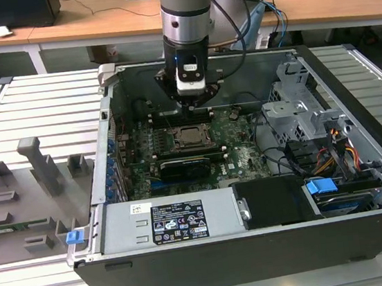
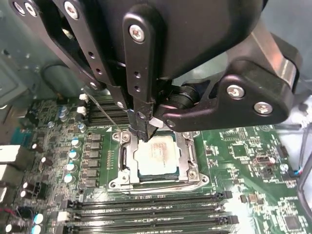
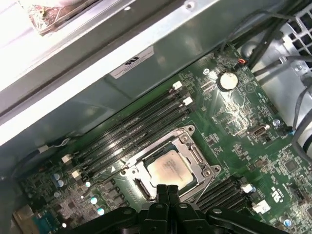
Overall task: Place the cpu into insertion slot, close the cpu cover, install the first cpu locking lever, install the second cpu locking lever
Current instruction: 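Install the first cpu locking lever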
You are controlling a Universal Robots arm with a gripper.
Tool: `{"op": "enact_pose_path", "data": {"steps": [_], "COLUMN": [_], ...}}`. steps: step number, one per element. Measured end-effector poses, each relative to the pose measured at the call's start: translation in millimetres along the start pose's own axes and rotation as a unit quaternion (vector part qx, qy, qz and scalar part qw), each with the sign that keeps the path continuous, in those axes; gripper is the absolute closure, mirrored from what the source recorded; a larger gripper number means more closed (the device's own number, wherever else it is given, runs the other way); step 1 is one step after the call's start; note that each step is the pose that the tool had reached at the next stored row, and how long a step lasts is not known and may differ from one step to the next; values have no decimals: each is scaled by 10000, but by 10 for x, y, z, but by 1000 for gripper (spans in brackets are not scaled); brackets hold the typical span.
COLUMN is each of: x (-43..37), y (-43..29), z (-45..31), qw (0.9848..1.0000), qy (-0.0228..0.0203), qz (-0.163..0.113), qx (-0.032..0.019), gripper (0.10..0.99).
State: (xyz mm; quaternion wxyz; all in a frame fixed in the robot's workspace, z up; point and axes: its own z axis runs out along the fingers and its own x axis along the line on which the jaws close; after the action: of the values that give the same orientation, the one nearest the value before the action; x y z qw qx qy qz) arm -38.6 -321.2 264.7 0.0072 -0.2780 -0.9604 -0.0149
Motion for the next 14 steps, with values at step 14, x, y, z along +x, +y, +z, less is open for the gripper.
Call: {"op": "enact_pose_path", "data": {"steps": [14], "x": [0], "y": [0], "z": [0], "qw": [9937], "qy": [28], "qz": [-1125], "qx": [24], "gripper": [980]}}
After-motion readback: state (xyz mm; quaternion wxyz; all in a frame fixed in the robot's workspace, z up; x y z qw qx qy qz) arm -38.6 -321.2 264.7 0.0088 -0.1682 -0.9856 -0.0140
